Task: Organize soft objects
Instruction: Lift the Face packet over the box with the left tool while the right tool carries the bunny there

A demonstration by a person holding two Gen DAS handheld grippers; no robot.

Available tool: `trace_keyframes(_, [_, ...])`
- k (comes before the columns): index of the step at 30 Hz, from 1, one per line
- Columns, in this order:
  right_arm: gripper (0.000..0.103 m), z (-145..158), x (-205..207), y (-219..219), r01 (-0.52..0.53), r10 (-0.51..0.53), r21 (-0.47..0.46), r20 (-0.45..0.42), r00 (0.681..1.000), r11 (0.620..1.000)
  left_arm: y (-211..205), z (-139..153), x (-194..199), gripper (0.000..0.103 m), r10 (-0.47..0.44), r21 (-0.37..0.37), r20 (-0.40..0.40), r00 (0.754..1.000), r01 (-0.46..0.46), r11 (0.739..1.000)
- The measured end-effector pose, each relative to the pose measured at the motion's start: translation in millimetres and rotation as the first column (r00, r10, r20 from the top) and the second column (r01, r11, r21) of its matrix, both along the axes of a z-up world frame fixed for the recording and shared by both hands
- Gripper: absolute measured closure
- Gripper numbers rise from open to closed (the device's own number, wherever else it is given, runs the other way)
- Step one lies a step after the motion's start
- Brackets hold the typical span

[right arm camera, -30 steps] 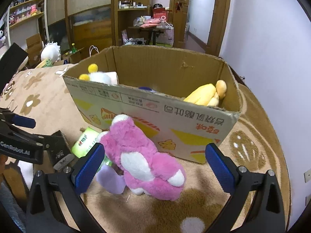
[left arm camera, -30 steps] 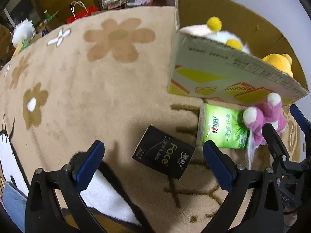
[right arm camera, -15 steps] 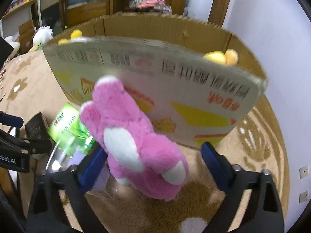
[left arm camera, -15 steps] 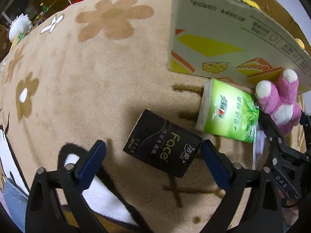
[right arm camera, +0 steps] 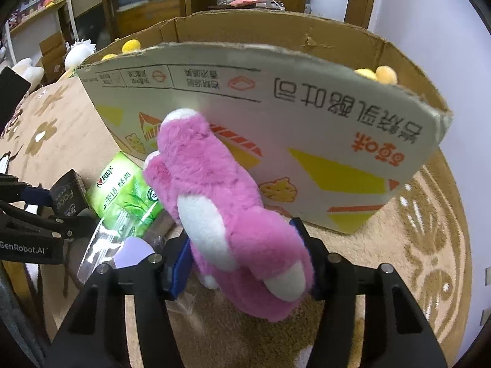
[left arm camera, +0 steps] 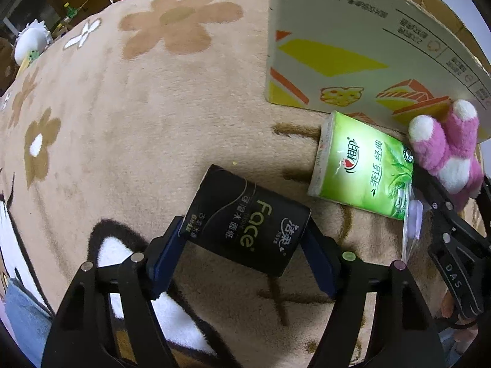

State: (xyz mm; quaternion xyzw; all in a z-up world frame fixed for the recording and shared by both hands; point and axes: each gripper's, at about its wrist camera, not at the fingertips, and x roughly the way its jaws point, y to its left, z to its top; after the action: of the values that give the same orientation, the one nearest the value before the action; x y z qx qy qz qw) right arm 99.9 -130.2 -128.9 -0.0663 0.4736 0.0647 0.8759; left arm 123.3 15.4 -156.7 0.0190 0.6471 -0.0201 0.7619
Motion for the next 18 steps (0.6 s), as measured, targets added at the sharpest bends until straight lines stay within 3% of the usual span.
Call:
trace_keyframes(4, [0.042,12,-11,3,0.005,-0.005,-0.008,0.036,0.999,1.0,-4,9,-12,0.03,-0.021,0.051,0.046,0.999,0.018,0.999])
trace_keyframes(11, [0.043,40,-28,1,-0.001,0.007,-0.052,0.118,0.993,0.999,-13,38,-31,0.03,-0.036,0.063,0.153,0.988,0.027,0.998])
trace_keyframes(14, [0.043,53,-35,-2,0.012,-0.005,-0.046,0.147,0.989,0.999,-13,53,-39,0.03,-0.022,0.051,0.211,0.977,0.011,0.999])
trace_keyframes(18, [0.043,71,-47,-7,0.021,-0.014,-0.033,0.193,0.981,0.999,-13,83,-45,0.03,-0.008,0.04,0.324,0.946,-0.005,0.999])
